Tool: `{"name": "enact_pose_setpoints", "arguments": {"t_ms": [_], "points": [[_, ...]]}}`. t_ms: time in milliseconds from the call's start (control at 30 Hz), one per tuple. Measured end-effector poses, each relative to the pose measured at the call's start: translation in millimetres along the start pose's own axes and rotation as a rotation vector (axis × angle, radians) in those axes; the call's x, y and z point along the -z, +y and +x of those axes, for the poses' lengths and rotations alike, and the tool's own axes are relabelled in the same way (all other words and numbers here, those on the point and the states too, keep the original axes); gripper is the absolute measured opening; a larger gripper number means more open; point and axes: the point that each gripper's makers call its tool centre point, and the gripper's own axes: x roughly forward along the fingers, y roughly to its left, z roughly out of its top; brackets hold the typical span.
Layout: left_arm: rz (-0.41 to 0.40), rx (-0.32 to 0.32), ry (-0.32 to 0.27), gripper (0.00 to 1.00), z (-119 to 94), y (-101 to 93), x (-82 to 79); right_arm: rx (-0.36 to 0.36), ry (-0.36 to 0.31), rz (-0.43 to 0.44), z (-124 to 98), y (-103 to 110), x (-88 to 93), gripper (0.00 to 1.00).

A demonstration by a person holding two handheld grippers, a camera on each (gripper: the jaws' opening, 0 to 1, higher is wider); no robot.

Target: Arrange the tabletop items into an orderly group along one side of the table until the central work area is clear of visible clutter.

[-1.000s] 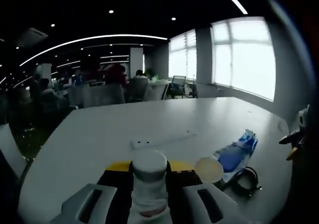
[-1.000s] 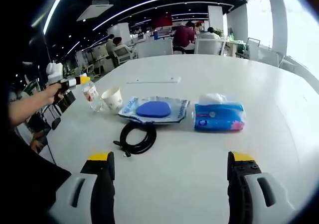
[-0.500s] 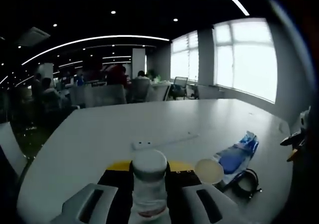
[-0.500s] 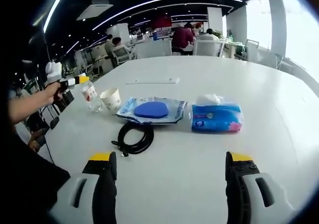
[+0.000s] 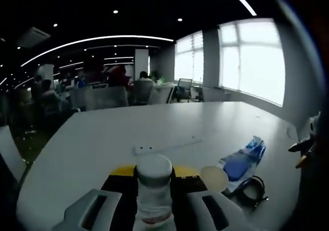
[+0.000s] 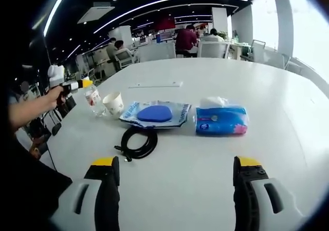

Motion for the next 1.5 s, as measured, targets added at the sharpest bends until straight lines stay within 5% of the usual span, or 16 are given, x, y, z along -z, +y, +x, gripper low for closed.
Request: {"name": "enact_pose_setpoints", "arguments": {"t_ms": [1200,1500], "points": [[0.026,0.081,0.009,0.22,16.8,-31.9,-5.0,0.017,-0.010,0.029,-3.0,-7.4,3.7,0.88],[0.037,0.123,-0.007,0.29,14.3,-37.4,-9.8,0.010,-0.008,0.026,-1.0,-6.0,4.0,0.88]]}}
